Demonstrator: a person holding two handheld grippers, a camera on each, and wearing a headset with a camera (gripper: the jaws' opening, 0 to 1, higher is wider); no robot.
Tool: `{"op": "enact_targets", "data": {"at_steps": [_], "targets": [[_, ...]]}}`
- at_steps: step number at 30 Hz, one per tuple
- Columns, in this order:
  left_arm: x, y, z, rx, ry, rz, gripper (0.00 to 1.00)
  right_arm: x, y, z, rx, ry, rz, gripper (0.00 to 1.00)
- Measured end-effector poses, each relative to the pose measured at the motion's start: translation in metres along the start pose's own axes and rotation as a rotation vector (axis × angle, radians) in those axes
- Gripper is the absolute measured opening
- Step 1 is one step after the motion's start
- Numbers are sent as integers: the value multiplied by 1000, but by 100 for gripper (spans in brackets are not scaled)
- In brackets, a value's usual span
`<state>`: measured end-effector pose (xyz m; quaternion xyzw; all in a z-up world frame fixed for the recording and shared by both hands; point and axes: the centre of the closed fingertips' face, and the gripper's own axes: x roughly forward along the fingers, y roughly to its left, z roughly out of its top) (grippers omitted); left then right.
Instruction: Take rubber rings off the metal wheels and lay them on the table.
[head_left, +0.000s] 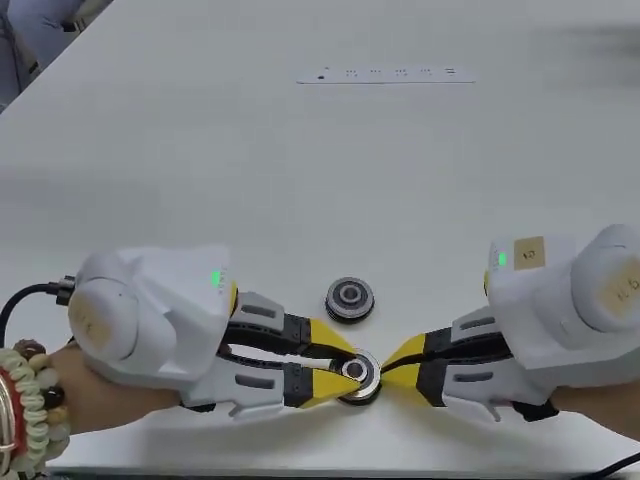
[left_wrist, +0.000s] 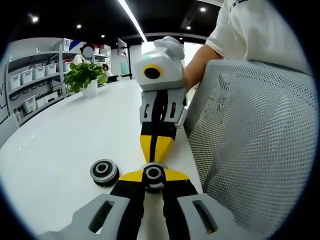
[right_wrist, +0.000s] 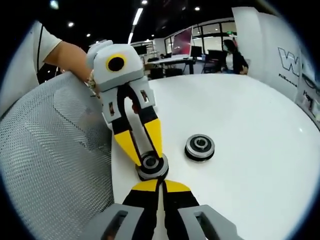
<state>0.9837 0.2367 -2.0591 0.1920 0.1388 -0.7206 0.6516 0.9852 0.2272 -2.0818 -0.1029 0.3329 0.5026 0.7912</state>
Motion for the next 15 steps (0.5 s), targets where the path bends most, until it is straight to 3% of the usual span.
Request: {"op": "enact_targets", "data": {"at_steps": [3,6,10,15], "targets": [[0,0,0,0,-1,1,7,0,-1,0,74,-15,11,0],[0,1,0,-2,-1,4,7,-3,-4,3,242,-50,18,0],[0,1,0,-3,-5,5,7,-6,-6,3,276,-70,26,0],[0,1,0,-8,-7,6,7,-9,-7,9,465,-138,85,0]]}}
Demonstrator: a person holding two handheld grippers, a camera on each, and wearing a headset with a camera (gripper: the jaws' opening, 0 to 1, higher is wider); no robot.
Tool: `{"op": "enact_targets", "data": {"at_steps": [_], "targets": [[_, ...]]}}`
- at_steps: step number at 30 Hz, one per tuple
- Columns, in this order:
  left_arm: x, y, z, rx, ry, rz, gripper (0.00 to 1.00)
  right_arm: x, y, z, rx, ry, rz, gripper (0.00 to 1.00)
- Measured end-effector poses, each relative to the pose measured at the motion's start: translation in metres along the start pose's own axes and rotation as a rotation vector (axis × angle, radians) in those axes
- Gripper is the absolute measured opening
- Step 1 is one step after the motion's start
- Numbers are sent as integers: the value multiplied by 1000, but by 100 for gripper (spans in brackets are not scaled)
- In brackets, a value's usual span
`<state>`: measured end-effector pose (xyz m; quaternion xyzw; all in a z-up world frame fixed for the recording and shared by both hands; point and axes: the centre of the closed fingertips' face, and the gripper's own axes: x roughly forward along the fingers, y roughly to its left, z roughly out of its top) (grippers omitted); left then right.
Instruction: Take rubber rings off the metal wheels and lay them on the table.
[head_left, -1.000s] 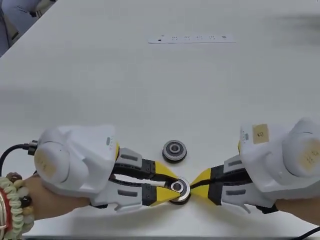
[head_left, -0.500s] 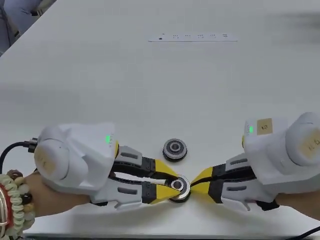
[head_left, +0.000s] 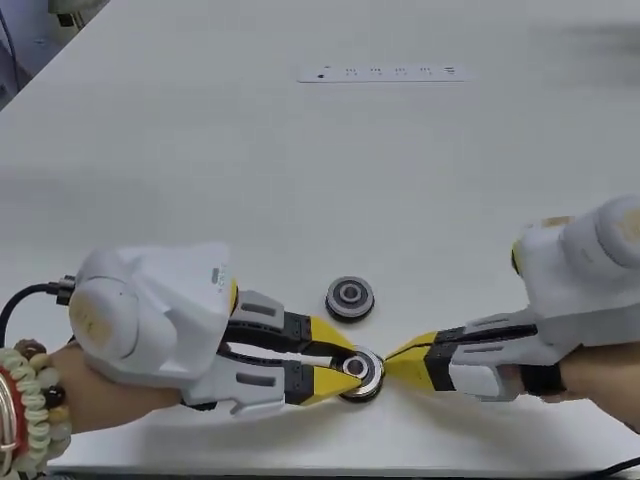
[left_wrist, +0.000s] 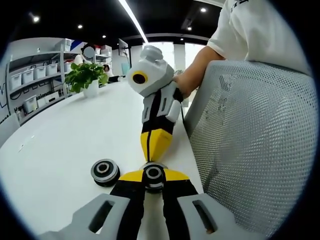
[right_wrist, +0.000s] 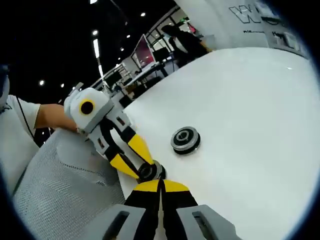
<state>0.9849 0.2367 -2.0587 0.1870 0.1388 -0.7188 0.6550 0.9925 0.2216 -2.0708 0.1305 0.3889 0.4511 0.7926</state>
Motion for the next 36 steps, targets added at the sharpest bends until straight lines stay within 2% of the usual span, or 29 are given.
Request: {"op": "enact_targets", "data": {"at_steps": [3,6,11,15,20,30,36], "targets": [[0,0,0,-4,-5,0,7,0,0,-2,14,-9,19,0],[0,0,0,-6,-6,-1,7,0,5,0,83,-19,60,0],[0,0,0,-4,-8,-6,7,1,11,2,139,-16,101,0],[0,0,0,1,-13,-7,7,1,14,3,120,-4,105,0],[1,-1,0,13,-8,-8,7,2,18,4,131,-4,125,0],[1,-1,1,13,-7,-10,7,1,20,5,126,-5,129,0],[1,-1,1,15,-4,-8,7,1,22,6,130,-24,145,0]]}}
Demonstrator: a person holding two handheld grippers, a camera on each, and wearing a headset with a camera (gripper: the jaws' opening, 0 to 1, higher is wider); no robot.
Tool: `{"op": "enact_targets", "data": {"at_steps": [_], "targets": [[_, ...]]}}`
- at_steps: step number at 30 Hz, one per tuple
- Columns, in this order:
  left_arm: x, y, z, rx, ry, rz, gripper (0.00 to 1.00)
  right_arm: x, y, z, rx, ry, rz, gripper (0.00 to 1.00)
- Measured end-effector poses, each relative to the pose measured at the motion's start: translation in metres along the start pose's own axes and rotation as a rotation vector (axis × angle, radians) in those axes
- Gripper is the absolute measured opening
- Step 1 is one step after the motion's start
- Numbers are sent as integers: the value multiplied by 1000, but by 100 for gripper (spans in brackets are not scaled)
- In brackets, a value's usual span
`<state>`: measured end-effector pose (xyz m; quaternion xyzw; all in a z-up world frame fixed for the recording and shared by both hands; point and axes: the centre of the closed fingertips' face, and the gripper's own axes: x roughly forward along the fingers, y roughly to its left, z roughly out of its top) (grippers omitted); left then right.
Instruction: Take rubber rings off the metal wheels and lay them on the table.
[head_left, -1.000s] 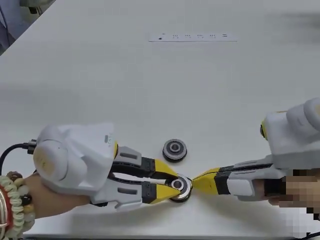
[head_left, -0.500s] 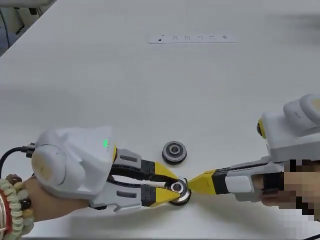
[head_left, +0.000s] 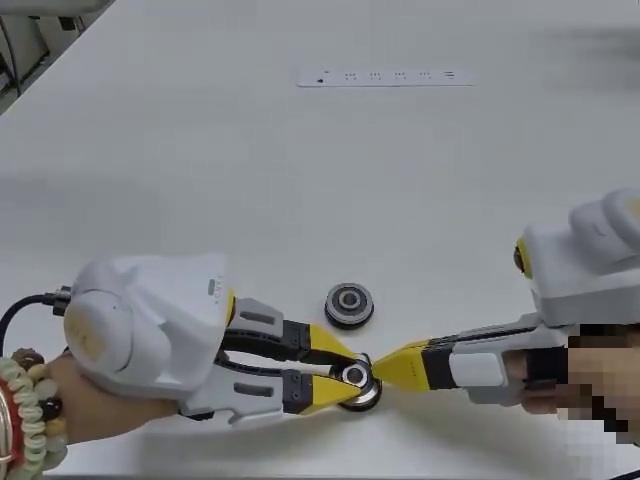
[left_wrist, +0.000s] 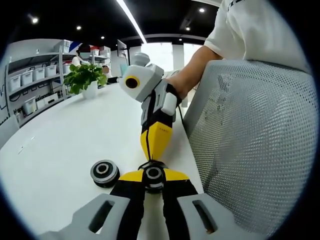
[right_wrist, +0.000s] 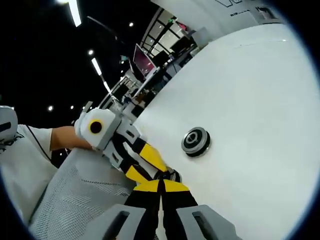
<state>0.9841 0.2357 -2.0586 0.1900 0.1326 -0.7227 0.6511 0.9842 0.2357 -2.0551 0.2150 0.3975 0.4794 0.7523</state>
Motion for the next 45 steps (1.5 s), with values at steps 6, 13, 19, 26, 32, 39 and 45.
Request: {"op": "enact_targets", "data": {"at_steps": [6,13,19,26,32,39,45], "targets": [[0,0,0,0,1,0,7,-1,-1,0,5,-9,3,0],[0,0,0,5,4,-1,7,0,2,1,1,-11,16,0],[0,0,0,2,4,0,7,1,13,8,3,-43,77,0],[0,0,0,1,4,1,7,-2,-2,5,-23,-16,10,0],[1,0,0,2,15,-5,7,-2,-8,-3,-26,5,-19,0],[1,0,1,-2,63,-29,7,-2,-5,-2,-37,13,-24,0],[-6,-1,5,-11,66,-44,13,-2,-4,0,-42,9,-28,0]]}}
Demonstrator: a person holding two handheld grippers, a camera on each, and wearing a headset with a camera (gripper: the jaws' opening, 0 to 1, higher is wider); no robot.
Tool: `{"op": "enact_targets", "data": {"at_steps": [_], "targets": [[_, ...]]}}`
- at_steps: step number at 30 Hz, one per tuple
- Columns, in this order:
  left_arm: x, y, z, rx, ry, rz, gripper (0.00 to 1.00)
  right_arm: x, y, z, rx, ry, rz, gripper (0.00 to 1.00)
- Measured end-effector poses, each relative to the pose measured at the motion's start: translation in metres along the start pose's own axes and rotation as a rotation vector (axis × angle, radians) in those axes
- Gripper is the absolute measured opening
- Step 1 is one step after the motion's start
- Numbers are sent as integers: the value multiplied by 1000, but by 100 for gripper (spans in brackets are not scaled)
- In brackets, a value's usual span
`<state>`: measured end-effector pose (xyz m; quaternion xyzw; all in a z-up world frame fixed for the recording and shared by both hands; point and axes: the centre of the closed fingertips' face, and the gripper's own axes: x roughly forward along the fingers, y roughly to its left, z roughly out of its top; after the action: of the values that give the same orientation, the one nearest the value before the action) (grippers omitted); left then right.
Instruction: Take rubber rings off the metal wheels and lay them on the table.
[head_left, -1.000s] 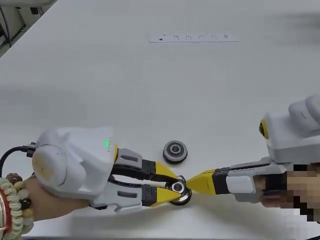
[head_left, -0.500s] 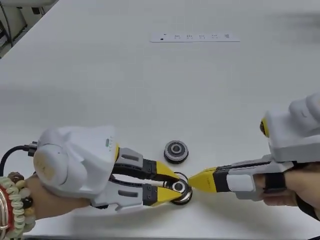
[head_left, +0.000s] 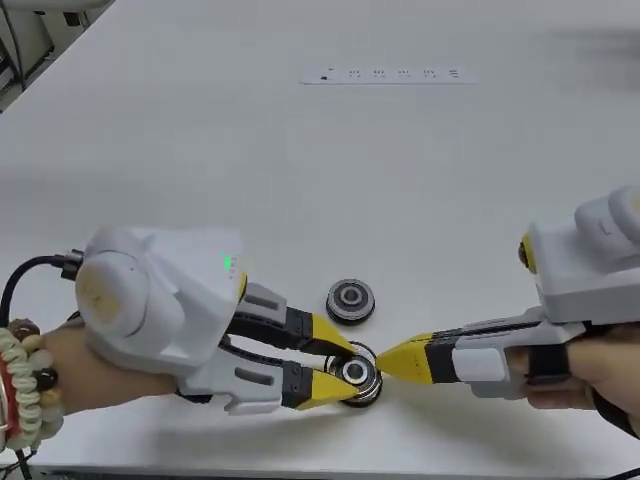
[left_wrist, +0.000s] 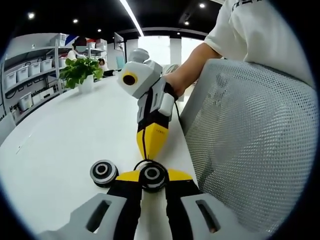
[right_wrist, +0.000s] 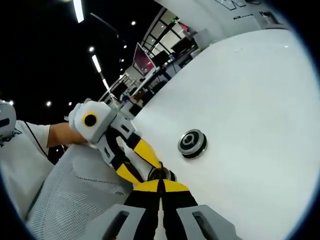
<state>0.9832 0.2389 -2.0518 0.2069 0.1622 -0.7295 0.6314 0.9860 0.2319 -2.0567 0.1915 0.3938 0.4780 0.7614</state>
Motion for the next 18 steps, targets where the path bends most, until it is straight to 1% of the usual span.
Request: {"op": "enact_targets", "data": {"at_steps": [4,5,6,10,13,14,17,18], "targets": [[-8,2,4,-3,-12,6,18,-3,-1,2,2,-7,-7,0],[-9,1,5,-6,-13,-1,19,-4,-1,2,2,-7,-10,0],[-11,-2,4,-16,-1,-17,21,-5,-2,3,0,-8,-12,0],[-20,-2,6,14,5,-10,28,-7,-1,4,-3,-12,-14,0],[-31,2,15,-11,-26,9,35,-10,-1,6,-5,-18,-17,0],[-34,2,17,-12,-29,11,37,-10,-1,6,-6,-19,-18,0],[-42,2,20,6,-21,22,43,-12,0,7,-11,-19,-21,0],[-45,2,20,20,-5,21,45,-13,0,8,-13,-21,-21,0]]}}
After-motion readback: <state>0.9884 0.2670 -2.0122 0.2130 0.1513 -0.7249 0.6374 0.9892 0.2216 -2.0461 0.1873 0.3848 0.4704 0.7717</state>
